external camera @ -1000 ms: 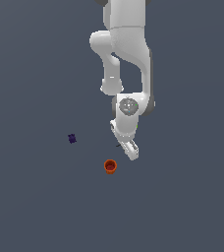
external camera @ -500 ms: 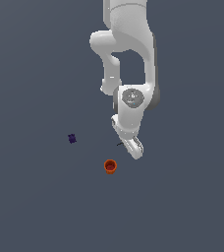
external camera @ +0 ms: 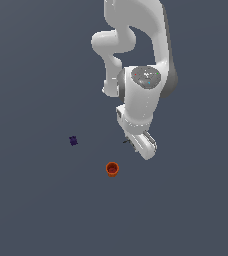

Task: Pick up a designated object from a clutter of objects.

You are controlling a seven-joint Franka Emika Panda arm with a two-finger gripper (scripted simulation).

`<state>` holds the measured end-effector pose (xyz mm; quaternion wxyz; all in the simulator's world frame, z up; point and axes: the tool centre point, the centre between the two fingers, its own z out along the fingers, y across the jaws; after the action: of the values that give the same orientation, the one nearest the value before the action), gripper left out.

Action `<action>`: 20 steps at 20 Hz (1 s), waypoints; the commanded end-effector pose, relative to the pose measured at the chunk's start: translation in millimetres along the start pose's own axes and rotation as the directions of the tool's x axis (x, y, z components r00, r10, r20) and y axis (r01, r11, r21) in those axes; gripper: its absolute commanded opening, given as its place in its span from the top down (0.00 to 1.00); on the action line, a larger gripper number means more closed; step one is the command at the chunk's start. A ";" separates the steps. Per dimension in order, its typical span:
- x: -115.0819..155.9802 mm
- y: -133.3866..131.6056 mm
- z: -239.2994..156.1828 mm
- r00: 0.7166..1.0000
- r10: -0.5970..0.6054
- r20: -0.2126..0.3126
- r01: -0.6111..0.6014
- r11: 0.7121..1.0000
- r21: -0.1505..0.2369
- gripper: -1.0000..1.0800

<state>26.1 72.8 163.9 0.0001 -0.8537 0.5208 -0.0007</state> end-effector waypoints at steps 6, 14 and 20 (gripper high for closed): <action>5.0 -26.6 -71.5 1.000 0.000 0.000 0.000 1.000 -0.001 1.00; 10.3 -54.5 -141.8 1.000 0.000 0.000 0.000 1.000 -0.001 1.00; 13.6 -72.3 -184.0 1.000 0.000 0.000 0.000 1.000 -0.001 1.00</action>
<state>92.4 92.6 337.4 -0.0001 -0.8537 0.5208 -0.0006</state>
